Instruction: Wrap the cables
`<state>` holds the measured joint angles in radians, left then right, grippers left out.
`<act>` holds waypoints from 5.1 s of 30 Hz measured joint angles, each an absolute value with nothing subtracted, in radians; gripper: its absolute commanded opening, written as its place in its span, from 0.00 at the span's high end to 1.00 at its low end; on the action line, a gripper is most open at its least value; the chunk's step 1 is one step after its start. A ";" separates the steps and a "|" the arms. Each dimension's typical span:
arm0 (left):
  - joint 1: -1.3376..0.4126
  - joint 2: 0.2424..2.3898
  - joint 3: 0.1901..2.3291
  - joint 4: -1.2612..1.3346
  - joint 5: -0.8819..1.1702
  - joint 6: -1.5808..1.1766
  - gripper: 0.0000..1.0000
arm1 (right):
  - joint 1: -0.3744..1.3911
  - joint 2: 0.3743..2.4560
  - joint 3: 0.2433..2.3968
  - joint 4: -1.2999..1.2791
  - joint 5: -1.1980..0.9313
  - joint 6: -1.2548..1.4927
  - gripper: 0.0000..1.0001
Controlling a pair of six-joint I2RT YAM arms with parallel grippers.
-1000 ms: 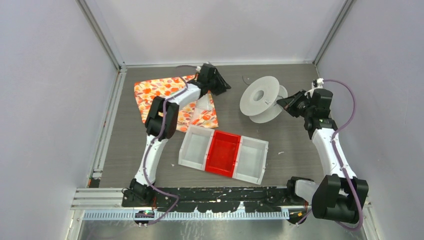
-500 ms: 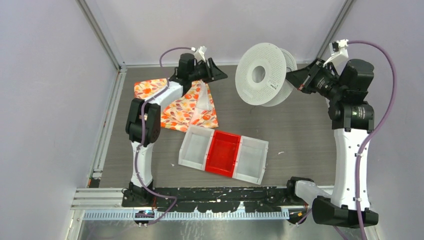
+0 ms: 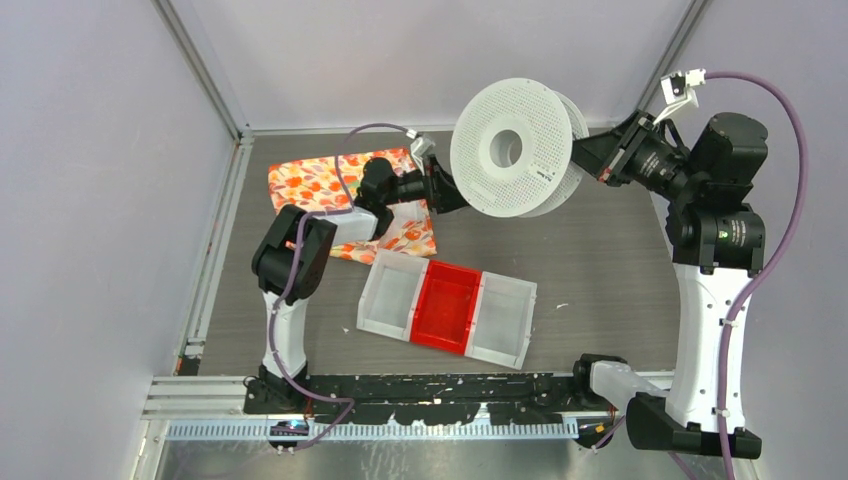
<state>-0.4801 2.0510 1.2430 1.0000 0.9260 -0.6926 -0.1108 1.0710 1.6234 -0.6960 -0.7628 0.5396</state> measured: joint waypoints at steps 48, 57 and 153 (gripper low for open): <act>-0.517 1.924 1.074 1.141 0.946 -0.643 0.46 | -0.111 1.071 1.625 -0.673 -0.751 0.573 0.99; -0.524 1.925 1.074 1.116 0.969 -0.592 0.45 | -0.111 1.071 1.625 -0.670 -0.751 0.575 0.99; -0.772 1.747 2.139 -0.988 0.938 0.301 1.00 | 0.292 1.123 1.639 -1.351 -0.509 -0.109 1.00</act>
<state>-0.7715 1.7466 2.1387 -0.9878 0.9382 0.3008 0.2916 1.1229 1.6386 -1.3514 -0.5087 -0.1093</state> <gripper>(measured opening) 0.016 0.050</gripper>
